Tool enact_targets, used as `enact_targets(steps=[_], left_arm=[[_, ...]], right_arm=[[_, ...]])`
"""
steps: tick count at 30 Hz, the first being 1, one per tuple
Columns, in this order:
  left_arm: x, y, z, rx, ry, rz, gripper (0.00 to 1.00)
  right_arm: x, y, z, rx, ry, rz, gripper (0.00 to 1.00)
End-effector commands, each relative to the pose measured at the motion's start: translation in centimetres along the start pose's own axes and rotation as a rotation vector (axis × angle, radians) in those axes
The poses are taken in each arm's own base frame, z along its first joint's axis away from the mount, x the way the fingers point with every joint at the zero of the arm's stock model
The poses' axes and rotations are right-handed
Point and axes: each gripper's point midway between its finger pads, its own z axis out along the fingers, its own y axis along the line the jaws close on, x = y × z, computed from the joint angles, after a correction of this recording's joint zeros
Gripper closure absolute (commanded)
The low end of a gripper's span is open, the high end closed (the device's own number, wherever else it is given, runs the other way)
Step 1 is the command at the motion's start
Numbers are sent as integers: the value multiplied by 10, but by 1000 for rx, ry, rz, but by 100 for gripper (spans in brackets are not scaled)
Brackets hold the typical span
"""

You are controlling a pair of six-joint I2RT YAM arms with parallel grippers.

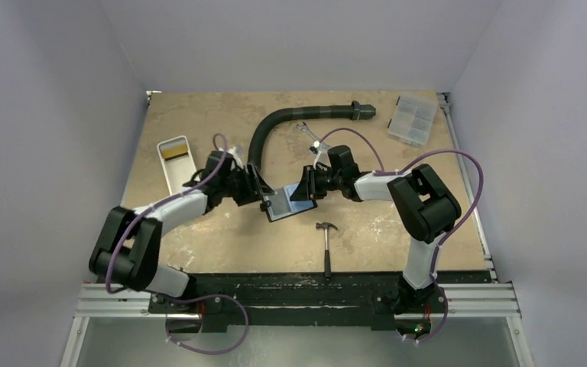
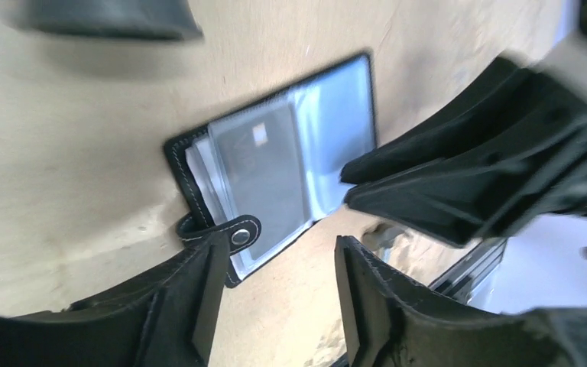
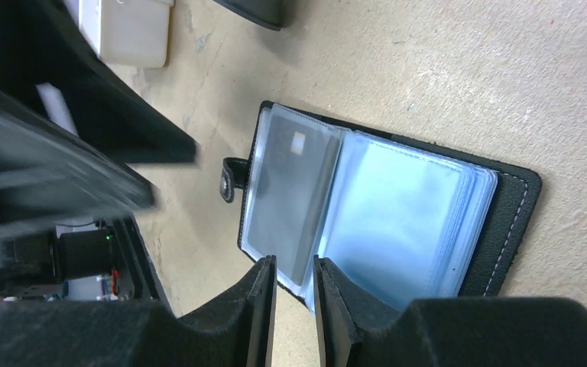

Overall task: Put the credit cards into the card holder
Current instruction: Pick up the credit card from the storage box.

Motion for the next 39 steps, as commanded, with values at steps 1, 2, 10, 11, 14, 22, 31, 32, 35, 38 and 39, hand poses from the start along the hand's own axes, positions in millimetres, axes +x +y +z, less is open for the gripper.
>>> enact_targets(steps=[1, 2, 10, 11, 14, 22, 31, 32, 35, 38, 39], left_arm=[[-68, -27, -61, 5, -165, 50, 36], [-80, -24, -73, -15, -195, 39, 31], [-175, 70, -151, -283, -474, -369, 20], [-184, 78, -154, -280, -513, -419, 19], [-215, 92, -157, -278, -673, -563, 19], [-261, 141, -156, -391, -922, -852, 21], [-282, 176, -149, -406, -1092, -908, 20], [-284, 179, -145, -412, -1088, -914, 20], [-287, 185, -136, -410, -1081, -948, 19], [-284, 192, -128, -405, -1083, -987, 18], [-287, 192, -128, -390, -1098, -989, 18]], right_arm=[[-10, 9, -5, -24, -39, -57, 68], [-10, 9, -4, -29, -37, -52, 68], [-10, 7, -8, -11, -50, -59, 68], [-10, 8, -8, -12, -53, -61, 68], [-10, 7, -9, -7, -54, -60, 68], [-7, 3, -8, 6, -54, -58, 68], [-5, -1, -7, 16, -48, -54, 69], [-5, -1, -6, 14, -47, -54, 69], [-4, -1, -5, 7, -42, -51, 69], [-4, -1, -5, 4, -39, -48, 69], [-3, -1, -5, 4, -38, -48, 69]])
